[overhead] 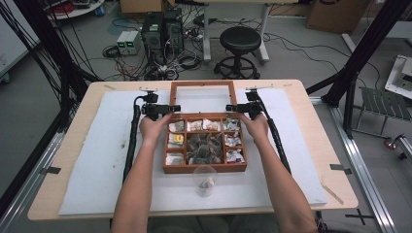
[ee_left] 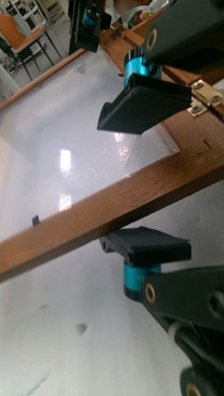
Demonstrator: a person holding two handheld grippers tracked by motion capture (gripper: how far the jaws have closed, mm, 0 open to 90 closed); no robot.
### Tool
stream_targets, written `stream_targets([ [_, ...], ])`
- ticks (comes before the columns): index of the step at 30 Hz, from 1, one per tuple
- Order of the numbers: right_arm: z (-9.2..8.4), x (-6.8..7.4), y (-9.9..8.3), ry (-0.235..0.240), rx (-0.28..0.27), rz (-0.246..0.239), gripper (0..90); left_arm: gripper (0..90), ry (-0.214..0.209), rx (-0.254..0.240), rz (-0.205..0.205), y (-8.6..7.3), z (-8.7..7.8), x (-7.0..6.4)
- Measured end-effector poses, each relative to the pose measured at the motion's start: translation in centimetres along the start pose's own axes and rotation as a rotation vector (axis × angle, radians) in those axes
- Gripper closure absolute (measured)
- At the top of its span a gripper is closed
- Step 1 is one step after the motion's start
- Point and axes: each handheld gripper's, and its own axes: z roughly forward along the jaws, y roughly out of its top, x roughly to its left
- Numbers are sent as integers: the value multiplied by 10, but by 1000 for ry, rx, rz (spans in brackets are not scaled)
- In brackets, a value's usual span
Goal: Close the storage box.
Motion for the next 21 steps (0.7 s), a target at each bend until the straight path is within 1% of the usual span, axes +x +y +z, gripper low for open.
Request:
stream_targets([
  [3,-6,5,2,-30,-20,-50,451,475,13,-15,51,2,-5,-5],
  [4,-8,6,3,-36,-23,-58,458,480,21,-19,70,2,-7,-7],
  [6,-11,10,3,-62,-35,-93,465,483,33,-24,97,3,-9,-11],
  [10,-16,20,3,-109,-57,-152,469,484,52,-46,135,5,-14,-19],
  [12,-20,23,3,-119,-69,-173,469,484,57,-47,155,6,-17,-21],
  [14,-22,26,2,-126,-80,-191,469,504,71,-61,183,5,-21,-25],
  [17,-28,32,1,-143,-102,-221,469,529,83,-81,215,4,-25,-30],
  [18,-29,33,0,-148,-108,-233,469,529,91,-86,229,3,-27,-32],
  [19,-31,35,-1,-155,-110,-245,469,530,104,-90,252,2,-28,-35],
  [20,-33,38,-1,-165,-110,-258,469,530,109,-95,260,1,-29,-37],
  [21,-34,39,-1,-171,-109,-267,469,530,117,-98,278,0,-31,-39],
])
